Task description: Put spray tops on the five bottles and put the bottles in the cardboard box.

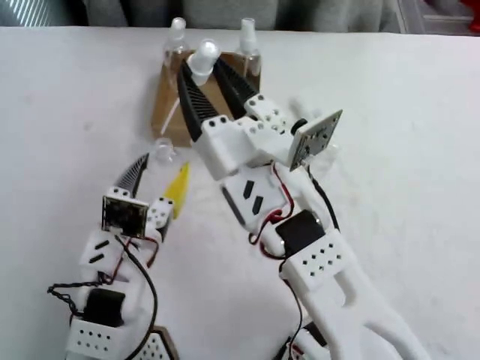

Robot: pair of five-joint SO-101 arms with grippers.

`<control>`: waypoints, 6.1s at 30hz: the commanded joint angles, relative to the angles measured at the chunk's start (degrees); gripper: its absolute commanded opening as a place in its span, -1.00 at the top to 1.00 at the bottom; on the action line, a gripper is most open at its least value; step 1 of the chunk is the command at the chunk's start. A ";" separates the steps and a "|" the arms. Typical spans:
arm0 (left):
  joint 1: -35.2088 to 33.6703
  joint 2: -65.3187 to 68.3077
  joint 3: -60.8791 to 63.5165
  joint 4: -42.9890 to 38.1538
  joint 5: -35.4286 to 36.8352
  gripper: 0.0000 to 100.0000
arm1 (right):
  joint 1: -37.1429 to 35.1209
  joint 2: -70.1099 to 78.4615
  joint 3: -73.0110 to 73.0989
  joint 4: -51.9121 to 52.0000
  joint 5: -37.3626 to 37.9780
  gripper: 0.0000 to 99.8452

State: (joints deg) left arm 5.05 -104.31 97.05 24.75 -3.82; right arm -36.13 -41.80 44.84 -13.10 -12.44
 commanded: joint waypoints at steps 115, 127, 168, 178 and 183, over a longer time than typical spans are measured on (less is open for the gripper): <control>0.75 -0.57 -0.09 1.41 -0.09 0.74 | -11.74 2.42 10.02 14.73 1.05 0.69; 0.66 -0.57 -0.09 1.41 -0.09 0.74 | -11.65 3.21 9.32 15.25 0.53 0.69; -3.30 -0.57 -2.20 -24.70 0.18 0.74 | 10.51 -24.13 27.96 20.00 -15.21 0.69; -3.38 8.40 -19.43 -24.79 0.00 0.74 | 15.52 -24.13 29.63 20.00 -15.21 0.69; -3.47 26.42 -34.02 -24.97 0.00 0.74 | 15.43 -24.13 29.80 20.00 -15.21 0.68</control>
State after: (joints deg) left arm 2.07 -87.52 73.49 1.19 -3.91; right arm -21.45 -65.01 75.34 7.12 -27.03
